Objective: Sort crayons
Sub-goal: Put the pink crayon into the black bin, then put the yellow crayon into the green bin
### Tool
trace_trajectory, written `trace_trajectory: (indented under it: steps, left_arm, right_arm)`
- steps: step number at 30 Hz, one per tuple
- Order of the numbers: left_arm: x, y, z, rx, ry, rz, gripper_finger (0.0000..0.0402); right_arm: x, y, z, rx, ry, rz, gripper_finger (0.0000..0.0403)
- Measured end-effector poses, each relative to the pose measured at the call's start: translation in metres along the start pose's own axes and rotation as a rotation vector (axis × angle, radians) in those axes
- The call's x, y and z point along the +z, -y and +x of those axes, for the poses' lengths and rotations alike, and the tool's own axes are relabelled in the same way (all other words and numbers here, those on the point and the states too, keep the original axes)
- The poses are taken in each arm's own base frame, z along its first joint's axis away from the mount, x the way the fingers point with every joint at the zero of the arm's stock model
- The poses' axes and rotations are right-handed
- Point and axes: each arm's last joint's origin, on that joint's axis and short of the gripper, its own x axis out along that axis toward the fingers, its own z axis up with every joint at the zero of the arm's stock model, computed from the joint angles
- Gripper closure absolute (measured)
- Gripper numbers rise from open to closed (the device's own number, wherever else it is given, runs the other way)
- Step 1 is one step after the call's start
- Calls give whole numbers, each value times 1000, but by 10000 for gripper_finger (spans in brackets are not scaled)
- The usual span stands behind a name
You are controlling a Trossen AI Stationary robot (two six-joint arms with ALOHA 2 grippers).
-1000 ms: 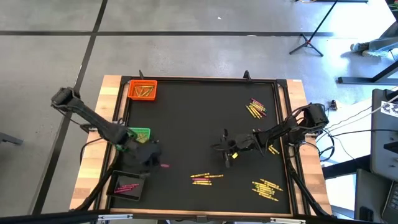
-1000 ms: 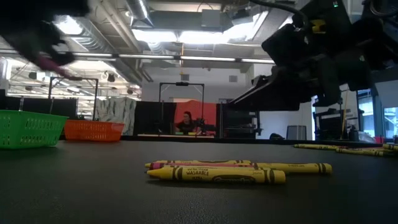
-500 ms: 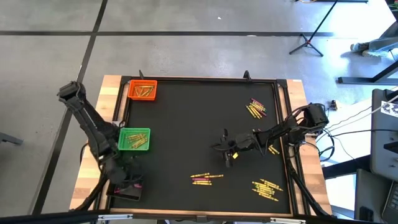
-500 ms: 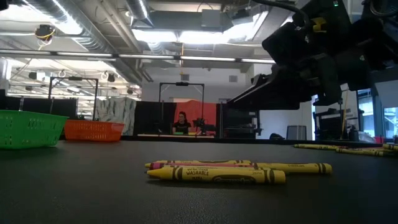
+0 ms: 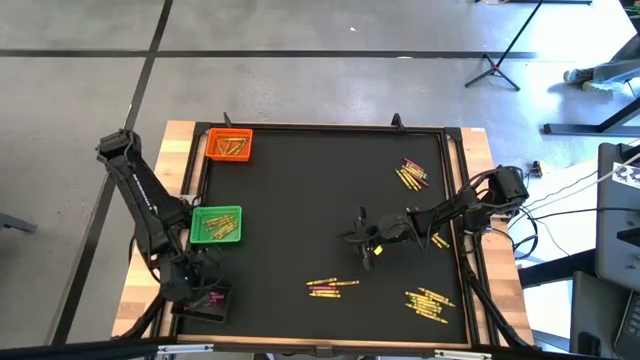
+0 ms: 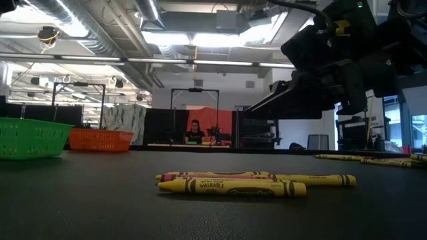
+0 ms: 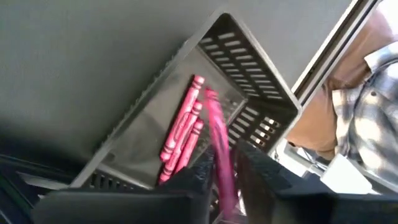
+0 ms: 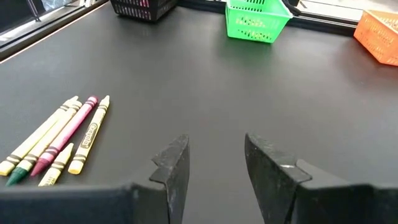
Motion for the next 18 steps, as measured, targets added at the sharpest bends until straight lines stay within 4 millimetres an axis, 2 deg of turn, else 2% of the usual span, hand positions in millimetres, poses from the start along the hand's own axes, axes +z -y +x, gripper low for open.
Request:
trace_trajectory:
  steps: [4, 8, 14, 18]
  left_arm:
    - [0, 2, -3, -37, -5, 40, 311]
    - [5, 4, -11, -98, 27, 48, 301]
    - [24, 18, -23, -236, 422, 270, 300]
    - [43, 25, -22, -166, 657, 421, 299]
  right_arm:
    - [-2, 0, 0, 2, -18, -1, 251]
    - [-3, 0, 0, 2, -26, -1, 251]
    - [-2, -1, 0, 9, -26, 28, 251]
    - [-2, -2, 0, 60, -18, 30, 251]
